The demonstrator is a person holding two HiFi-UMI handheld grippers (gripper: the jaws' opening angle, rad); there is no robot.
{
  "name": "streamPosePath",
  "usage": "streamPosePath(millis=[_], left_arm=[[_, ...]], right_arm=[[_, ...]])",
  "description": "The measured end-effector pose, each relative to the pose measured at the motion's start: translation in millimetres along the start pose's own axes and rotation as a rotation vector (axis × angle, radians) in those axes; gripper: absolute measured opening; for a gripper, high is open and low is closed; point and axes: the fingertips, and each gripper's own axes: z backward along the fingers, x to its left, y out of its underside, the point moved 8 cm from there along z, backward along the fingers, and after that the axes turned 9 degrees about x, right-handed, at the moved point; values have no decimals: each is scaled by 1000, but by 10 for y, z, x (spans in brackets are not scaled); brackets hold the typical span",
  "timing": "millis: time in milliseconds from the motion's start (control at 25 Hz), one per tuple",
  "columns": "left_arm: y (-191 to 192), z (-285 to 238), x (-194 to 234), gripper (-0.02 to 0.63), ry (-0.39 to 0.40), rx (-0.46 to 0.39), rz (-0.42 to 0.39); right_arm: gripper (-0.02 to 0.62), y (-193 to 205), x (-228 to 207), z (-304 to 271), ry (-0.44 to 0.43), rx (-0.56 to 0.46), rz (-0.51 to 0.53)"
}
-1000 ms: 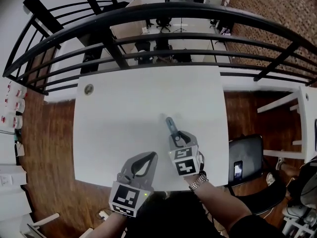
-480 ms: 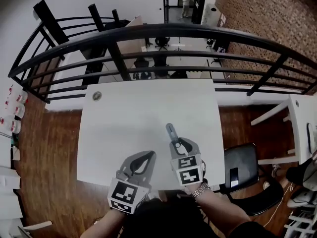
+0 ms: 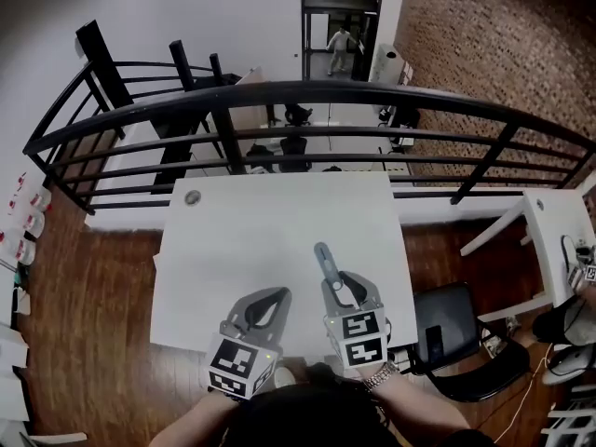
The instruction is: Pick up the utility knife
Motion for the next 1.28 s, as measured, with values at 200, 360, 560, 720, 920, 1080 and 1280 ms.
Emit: streamPosePath(millis=[200, 360, 560, 720, 920, 1080, 1280], left_arm=[[-8, 267, -99, 17, 20, -44, -24], [14, 466, -184, 17, 39, -73, -48], [41, 709, -228, 17, 72, -90, -70], [33, 826, -278, 17, 82, -107, -73], [31, 885, -332, 17, 73, -116, -67], [13, 883, -357, 17, 48, -129, -57], [-1, 834, -462, 17, 26, -135, -50]], right_arm=[[118, 39, 230, 389, 33, -63, 31], [118, 47, 431, 665, 57, -111, 40], [118, 48, 690, 928, 88, -144, 31], [118, 67, 801, 1053, 91, -163, 43], [118, 76, 817, 1168, 78, -184, 48], [118, 92, 776, 1199, 57, -196, 66], [118, 96, 677, 1236, 32, -211, 82]])
